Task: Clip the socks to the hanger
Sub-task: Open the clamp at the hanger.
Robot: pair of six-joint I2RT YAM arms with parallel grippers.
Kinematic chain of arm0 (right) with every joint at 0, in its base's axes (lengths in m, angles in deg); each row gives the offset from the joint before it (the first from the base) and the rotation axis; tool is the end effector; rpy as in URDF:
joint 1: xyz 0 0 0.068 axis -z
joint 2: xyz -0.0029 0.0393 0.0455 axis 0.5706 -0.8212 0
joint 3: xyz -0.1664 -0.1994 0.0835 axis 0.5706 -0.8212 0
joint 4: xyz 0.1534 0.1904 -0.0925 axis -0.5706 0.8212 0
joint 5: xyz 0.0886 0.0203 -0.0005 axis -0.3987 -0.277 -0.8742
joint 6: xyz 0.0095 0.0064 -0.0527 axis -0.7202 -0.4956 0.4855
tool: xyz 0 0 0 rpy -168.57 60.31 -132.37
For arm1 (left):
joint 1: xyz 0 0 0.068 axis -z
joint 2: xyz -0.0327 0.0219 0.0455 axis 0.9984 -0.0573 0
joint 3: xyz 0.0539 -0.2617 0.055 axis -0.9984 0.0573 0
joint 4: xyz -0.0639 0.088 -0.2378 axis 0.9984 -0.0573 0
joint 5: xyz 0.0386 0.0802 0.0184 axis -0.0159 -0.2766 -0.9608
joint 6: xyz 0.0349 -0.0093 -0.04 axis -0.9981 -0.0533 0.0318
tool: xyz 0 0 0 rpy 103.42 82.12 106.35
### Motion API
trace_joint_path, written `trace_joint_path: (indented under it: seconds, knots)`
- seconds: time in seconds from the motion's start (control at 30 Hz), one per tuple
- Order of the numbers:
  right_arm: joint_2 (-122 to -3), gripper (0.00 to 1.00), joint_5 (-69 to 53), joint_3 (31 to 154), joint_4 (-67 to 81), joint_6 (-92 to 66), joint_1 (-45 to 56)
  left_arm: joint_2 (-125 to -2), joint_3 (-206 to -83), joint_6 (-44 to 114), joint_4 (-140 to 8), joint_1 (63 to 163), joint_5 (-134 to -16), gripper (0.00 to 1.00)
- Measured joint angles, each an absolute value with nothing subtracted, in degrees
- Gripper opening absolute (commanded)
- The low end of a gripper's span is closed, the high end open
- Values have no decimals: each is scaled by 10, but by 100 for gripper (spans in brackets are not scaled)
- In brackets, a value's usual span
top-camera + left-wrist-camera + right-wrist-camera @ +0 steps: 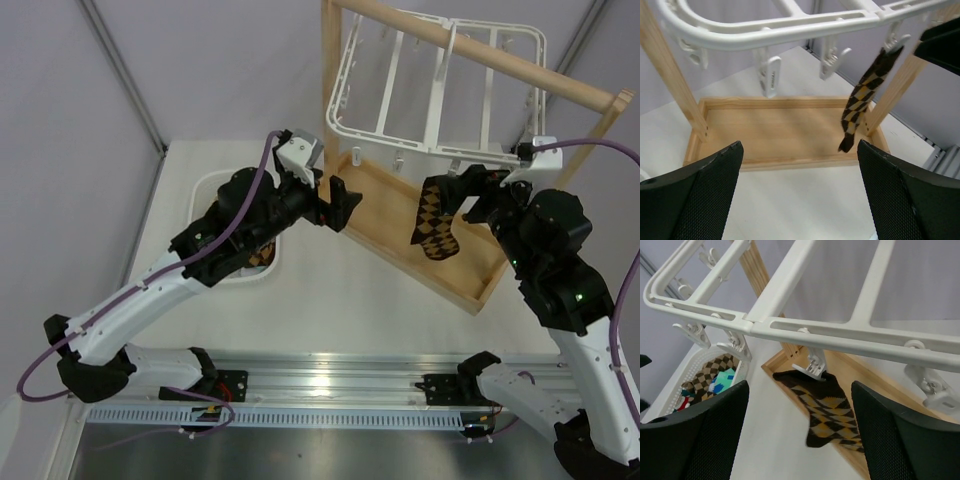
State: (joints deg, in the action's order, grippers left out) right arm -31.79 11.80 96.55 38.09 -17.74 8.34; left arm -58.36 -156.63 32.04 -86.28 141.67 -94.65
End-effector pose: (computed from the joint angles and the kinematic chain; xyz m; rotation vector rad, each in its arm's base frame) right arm 0.1318 0.0574 0.4847 -0.0493 1.6213 0.3416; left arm 0.1568 -0.2115 0.4719 0.5222 1.6025 -0.6798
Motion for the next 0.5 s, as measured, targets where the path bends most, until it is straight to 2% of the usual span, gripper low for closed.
trace_joint_path:
  seconds: [0.23,0.5]
  knots:
    - [-291,87,122,966,382,-178,83,-596,-1567,304,-821,1362,-955,91]
    - [-284,88,124,973,388,-166,83,-652,-1568,251,-743,1360,-951,86]
